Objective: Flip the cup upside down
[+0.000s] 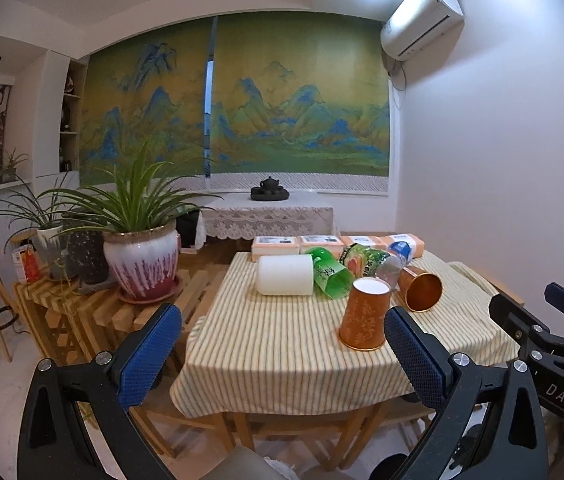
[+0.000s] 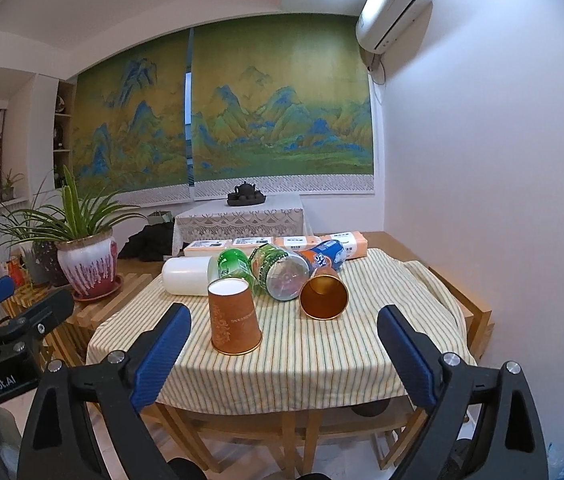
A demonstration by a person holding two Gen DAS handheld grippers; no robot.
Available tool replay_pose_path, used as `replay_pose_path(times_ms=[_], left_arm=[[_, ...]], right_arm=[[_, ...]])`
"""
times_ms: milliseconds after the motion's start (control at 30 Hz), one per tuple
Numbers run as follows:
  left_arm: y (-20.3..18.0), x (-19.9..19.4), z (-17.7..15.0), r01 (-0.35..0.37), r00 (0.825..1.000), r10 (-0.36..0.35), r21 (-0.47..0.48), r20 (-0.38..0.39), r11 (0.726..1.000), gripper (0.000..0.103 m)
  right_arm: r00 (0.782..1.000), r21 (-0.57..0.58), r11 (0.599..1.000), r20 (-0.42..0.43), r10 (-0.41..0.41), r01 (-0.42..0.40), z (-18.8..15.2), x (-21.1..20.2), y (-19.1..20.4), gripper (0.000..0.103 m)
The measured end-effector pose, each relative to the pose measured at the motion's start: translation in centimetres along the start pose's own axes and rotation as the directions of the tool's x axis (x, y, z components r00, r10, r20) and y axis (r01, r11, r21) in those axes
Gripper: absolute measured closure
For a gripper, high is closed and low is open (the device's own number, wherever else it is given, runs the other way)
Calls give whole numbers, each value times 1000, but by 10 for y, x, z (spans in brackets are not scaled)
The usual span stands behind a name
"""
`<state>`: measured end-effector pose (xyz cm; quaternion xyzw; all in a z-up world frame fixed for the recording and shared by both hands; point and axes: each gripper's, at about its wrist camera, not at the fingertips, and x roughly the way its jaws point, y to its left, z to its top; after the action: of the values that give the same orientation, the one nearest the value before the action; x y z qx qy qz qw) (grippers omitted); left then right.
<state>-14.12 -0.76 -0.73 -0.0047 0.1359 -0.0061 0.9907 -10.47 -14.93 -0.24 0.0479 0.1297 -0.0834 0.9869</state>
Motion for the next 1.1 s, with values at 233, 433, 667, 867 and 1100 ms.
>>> replay_pose_path(times_ms=[233, 433, 667, 867, 1100], left_arm=[[0, 0, 3, -2, 1000, 2, -1, -5, 1000, 0], [-9, 2, 3, 10, 1000, -10, 22, -9, 1000, 0], [-13, 4, 5, 14, 1000, -14, 28, 0, 1000, 0], [-14, 4, 5, 15, 1000, -15, 30, 2, 999, 0], [-14, 5, 6, 17, 1000, -17, 27, 4, 999, 0]], right_arm=[[1000, 5, 1000, 6, 2, -2, 1, -1, 2, 11], [1000, 10, 1000, 6, -3, 3, 1, -2, -1, 10], [1000, 16, 1000, 3, -6, 6, 0, -1, -4, 10], [1000, 13, 1000, 1, -5, 5, 1, 0, -4, 10], [1000, 17, 1000, -3, -8, 8, 0, 2, -3, 10]])
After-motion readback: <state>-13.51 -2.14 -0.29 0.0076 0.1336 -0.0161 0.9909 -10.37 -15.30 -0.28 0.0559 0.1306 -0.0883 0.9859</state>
